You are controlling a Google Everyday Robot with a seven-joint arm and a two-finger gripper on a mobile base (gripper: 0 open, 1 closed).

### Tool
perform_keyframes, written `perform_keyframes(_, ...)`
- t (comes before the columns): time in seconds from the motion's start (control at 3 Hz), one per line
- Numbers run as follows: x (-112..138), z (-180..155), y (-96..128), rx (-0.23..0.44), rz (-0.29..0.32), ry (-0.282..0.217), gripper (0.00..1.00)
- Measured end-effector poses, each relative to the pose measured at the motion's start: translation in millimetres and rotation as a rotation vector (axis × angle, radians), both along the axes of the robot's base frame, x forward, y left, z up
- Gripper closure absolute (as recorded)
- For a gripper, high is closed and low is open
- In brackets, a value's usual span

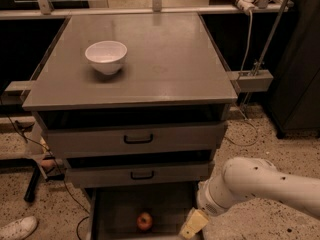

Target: Pick apple from bottom drawer and place on counter

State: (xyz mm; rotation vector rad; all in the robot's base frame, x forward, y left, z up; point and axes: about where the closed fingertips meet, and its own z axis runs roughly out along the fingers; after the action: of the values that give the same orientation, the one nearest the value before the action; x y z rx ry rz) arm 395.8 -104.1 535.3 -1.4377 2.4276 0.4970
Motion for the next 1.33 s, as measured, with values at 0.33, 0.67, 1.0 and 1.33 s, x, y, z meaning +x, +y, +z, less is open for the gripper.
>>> perform_keyframes(0.33, 0.1, -36.2, 11.0, 0.046, 0.016, 0.028, 0.00)
perform_keyframes(0.67, 15.2, -83.4, 22.7, 0.141, 0.033, 0.016, 0.00)
perform_keyframes(1.0, 20.4, -134.9, 31.3, 0.226, 0.017, 0.044, 0.00)
perform_keyframes(1.33, 11.5, -149.6, 38.2, 0.244, 0.016, 0.074, 0.00)
